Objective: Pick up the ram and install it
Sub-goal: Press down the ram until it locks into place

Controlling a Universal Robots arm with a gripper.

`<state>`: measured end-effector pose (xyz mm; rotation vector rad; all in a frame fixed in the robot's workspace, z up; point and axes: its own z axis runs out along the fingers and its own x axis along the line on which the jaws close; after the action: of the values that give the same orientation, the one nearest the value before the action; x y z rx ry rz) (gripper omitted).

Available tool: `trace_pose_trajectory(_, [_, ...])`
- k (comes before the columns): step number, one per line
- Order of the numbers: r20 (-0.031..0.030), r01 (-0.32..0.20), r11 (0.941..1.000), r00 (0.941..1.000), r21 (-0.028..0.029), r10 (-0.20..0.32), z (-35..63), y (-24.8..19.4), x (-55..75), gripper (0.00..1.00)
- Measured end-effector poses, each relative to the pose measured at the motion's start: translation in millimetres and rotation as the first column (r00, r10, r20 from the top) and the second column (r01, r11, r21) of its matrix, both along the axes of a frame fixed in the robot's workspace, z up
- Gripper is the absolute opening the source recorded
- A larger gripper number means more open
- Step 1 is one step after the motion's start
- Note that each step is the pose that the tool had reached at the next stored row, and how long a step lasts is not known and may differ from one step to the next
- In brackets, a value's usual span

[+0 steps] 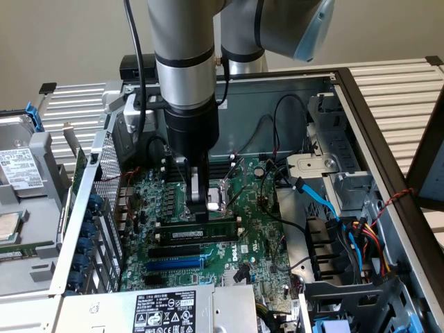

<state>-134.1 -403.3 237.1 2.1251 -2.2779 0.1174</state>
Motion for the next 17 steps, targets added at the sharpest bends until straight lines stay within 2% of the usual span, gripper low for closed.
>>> trace_pose_trajectory(17, [0.0000,0.000,1.0000,1.0000,0.0000,0.000,-4.6,-0.8,0.0,0.17])
